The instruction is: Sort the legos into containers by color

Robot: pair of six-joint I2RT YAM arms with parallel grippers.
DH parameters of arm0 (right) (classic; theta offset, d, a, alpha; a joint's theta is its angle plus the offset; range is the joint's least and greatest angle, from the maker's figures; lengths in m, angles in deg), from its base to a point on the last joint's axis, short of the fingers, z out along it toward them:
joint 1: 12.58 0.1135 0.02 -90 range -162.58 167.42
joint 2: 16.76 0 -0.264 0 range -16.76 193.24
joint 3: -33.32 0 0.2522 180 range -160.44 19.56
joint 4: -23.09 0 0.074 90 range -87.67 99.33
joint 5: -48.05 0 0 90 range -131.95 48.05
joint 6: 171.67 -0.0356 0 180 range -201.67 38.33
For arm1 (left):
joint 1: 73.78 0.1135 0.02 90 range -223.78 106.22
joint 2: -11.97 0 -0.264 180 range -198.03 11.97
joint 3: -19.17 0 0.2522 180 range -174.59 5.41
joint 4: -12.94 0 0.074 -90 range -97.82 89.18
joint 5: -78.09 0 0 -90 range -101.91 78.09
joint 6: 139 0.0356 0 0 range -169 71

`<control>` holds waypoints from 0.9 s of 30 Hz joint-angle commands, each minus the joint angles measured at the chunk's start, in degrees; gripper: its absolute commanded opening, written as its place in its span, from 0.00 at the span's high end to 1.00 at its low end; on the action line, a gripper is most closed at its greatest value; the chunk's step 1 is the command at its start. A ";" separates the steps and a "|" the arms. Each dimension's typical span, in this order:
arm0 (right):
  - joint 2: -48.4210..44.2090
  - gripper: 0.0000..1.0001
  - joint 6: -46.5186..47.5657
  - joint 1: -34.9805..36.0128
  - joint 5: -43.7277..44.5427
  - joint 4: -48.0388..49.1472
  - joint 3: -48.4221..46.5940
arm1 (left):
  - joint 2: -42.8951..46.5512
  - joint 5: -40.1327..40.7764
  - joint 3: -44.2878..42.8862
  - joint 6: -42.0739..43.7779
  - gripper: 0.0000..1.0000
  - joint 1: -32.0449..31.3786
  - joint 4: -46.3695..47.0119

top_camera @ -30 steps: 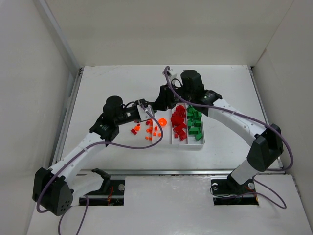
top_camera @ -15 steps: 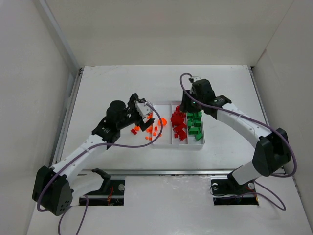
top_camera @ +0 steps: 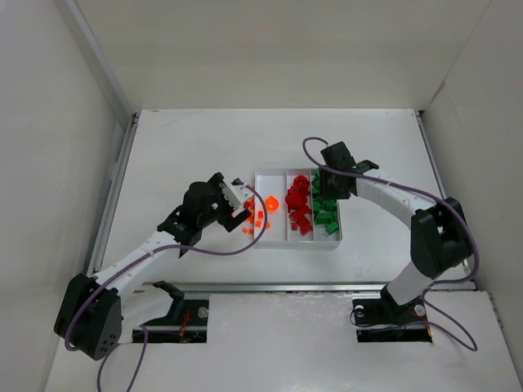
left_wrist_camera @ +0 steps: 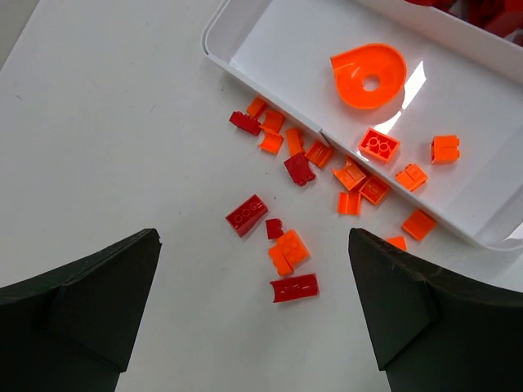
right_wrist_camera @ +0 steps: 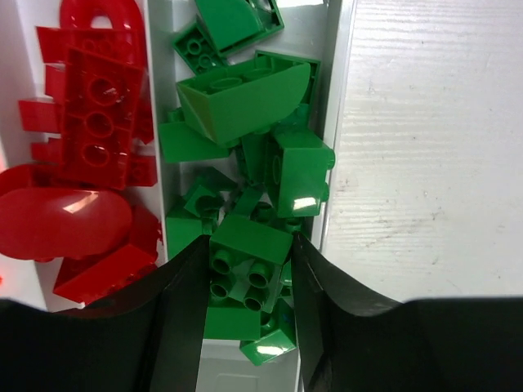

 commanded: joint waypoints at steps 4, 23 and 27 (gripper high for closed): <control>-0.70 0.45 2.09 0.43 1.02 -1.46 -3.98 | -0.31 -3.41 0.09 7.10 0.00 1.54 -1.04; -3.88 0.29 10.08 -1.85 -5.04 -1.56 -14.87 | -22.43 -21.49 -22.19 38.39 0.56 13.04 -27.69; -0.46 0.29 12.38 -2.56 -7.42 -0.23 -17.86 | -30.35 -24.16 -30.66 53.83 0.52 15.52 -43.88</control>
